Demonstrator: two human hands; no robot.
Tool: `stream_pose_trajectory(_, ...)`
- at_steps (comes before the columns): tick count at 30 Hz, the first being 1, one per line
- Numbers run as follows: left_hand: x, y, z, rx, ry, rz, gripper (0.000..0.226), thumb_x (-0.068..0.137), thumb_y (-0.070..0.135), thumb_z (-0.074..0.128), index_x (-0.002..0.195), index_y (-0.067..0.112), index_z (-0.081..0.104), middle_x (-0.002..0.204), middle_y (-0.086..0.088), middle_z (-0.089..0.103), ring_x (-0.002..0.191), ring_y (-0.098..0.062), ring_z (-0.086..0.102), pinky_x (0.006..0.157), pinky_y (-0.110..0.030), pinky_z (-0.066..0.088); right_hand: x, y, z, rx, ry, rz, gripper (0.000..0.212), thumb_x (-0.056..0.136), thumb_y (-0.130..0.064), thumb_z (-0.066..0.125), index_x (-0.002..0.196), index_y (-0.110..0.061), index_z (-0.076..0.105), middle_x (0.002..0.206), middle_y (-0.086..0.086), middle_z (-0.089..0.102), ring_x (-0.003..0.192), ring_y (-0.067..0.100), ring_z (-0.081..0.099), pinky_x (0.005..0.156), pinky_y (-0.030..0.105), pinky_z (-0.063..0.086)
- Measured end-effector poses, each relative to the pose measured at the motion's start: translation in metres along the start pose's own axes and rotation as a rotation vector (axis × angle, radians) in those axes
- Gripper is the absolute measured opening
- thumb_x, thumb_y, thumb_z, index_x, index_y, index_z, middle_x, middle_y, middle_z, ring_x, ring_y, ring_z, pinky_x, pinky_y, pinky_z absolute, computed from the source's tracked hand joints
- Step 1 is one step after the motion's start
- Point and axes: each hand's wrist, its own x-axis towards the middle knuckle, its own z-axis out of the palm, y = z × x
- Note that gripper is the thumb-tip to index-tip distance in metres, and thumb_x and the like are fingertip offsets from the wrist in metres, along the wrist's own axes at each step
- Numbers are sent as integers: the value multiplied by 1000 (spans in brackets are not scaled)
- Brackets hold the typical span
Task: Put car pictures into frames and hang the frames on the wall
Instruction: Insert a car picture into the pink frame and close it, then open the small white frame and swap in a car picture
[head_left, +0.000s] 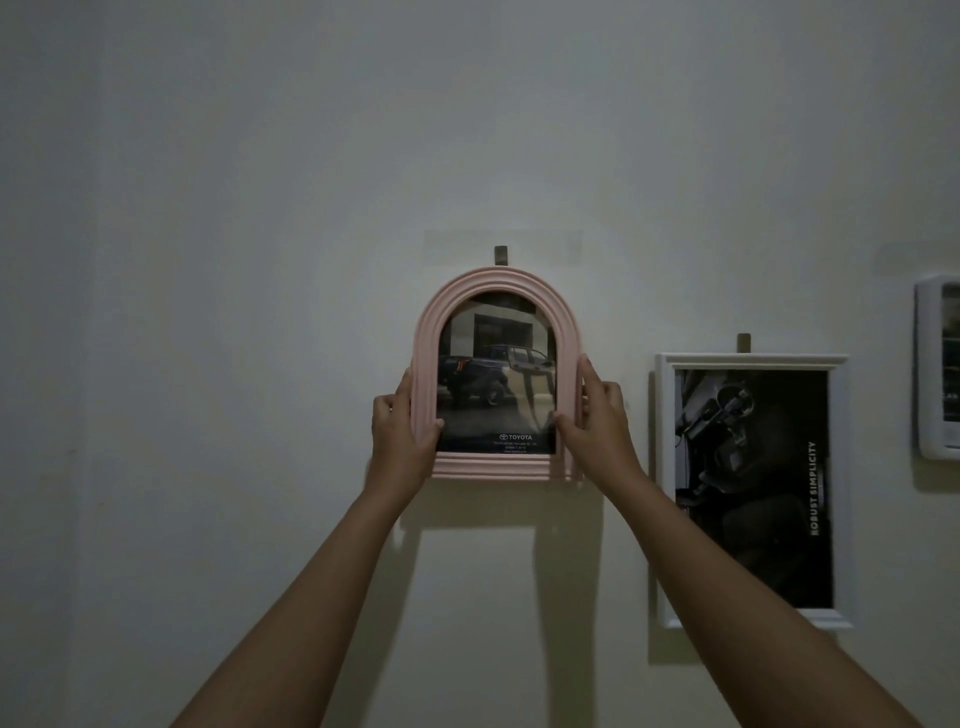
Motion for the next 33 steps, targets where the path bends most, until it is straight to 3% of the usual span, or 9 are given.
stream_pose_trajectory(8, -5, 15, -1, 52, 130, 49, 63, 90, 20, 57, 144, 14, 25, 130, -13, 31, 121, -23, 32, 92, -21, 32, 0, -1, -9, 48, 10, 2, 71, 90, -16, 55, 147, -27, 14, 130, 9, 33, 122, 26, 45, 102, 45, 44)
stream_pose_trajectory(15, -2, 92, 30, 39, 180, 253, 46, 93, 23, 51, 136, 12, 39, 134, -10, 37, 123, -19, 34, 97, -24, 31, 14, 0, -95, -129, 171, -123, 43, 91, -17, 53, 133, -12, 45, 128, 10, 42, 120, 24, 44, 101, 33, 37)
stream_pose_trajectory(21, -12, 183, 130, 44, 100, 460, 50, 87, 36, 38, 126, 8, 52, 121, -10, 51, 113, -23, 45, 96, -31, 36, 25, 51, -219, -410, 182, -134, 40, 93, -22, 50, 132, -12, 47, 133, 8, 45, 126, 25, 38, 102, 37, 34)
stream_pose_trajectory(25, -30, 240, 226, 10, 24, 497, 47, 86, 32, 43, 125, 9, 53, 119, -8, 53, 110, -23, 47, 95, -34, 39, 30, 116, -305, -534, 222, -68, 40, 92, -21, 50, 130, -11, 48, 132, 10, 48, 124, 26, 40, 100, 41, 37)
stream_pose_trajectory(29, -53, 287, 311, -73, -48, 479, 42, 92, 27, 48, 131, 13, 47, 120, -2, 48, 112, -15, 45, 93, -28, 40, 27, 183, -377, -552, 283, 25, 38, 90, -15, 51, 127, -8, 50, 127, 15, 49, 116, 30, 44, 92, 41, 42)
stream_pose_trajectory(33, -74, 314, 381, -100, -120, 432, 51, 94, 32, 44, 142, 19, 30, 129, 2, 39, 115, -12, 43, 89, -24, 41, 24, 240, -427, -528, 296, 112, 42, 92, -19, 48, 134, -15, 42, 130, 14, 44, 118, 30, 42, 90, 40, 42)
